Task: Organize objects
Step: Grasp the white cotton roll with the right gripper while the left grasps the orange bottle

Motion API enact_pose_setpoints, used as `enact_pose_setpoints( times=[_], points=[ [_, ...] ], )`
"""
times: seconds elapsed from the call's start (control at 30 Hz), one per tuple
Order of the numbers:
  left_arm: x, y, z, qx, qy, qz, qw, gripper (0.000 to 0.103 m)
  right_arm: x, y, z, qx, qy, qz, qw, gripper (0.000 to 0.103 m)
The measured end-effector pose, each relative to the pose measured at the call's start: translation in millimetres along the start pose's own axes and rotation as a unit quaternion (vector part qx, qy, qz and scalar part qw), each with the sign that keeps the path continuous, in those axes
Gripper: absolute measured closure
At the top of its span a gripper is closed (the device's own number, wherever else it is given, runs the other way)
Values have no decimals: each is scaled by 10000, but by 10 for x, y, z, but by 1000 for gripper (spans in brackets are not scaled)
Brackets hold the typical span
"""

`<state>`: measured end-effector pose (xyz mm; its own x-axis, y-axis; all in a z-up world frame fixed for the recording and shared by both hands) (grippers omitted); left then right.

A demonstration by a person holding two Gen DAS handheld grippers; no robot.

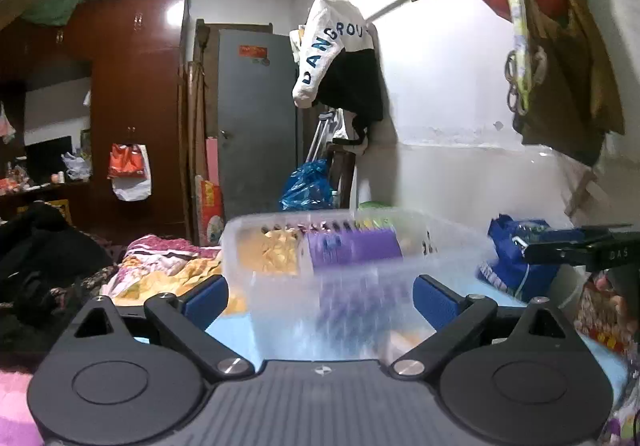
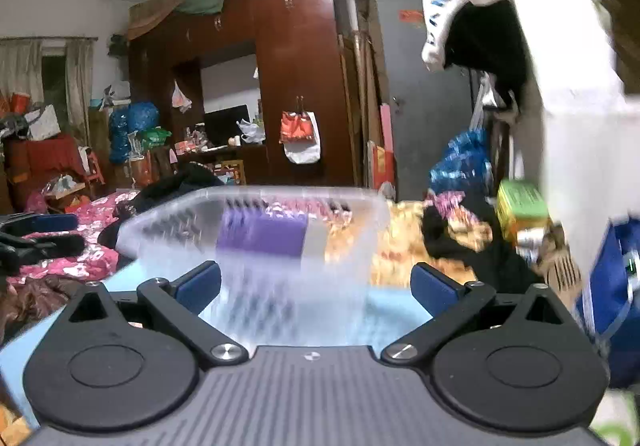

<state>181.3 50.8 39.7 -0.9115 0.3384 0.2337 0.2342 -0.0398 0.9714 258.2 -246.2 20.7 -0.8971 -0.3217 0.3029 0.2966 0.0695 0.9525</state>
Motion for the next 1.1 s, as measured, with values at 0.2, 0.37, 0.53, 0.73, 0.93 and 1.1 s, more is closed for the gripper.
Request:
enact_pose_setpoints(
  times=[0.2, 0.37, 0.53, 0.73, 0.93, 1.1],
  points=[
    [335, -499, -29, 202, 80, 86, 9997, 3, 259, -643, -110, -582, -40, 487, 9971, 0],
    [379, -794, 17, 387, 82, 485, 9980, 3, 142, -741, -19, -330, -105, 667, 9972, 0],
    [272, -1011, -6, 315, 180, 825, 9959, 4, 83, -829, 44, -24, -227, 639, 9977, 0],
    [150, -1144, -70, 298, 140, 1025, 9942, 15, 10, -891, 85, 162, -290, 634, 9974, 20],
    [138, -1198, -79, 310, 223, 1000, 9943, 37, 16, -926, 44, 94, -265, 566, 9980, 46],
    [156, -1225, -92, 306, 307, 905, 9950, 51, 54, -926, 31, 48, -152, 436, 9989, 55]
  ],
)
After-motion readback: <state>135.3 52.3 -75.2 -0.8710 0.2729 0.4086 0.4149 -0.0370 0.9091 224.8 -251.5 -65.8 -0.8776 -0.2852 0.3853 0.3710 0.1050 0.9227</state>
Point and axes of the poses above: each gripper's, at about its wrist camera, not at the fingertips, and x roughly against the way its jaws point, z to its left, y to its top, the point moved 7 cm from there along -x, roughly the way its jaws point, and after that the axes turned 14 degrees about -y, right-handed, at the moved point
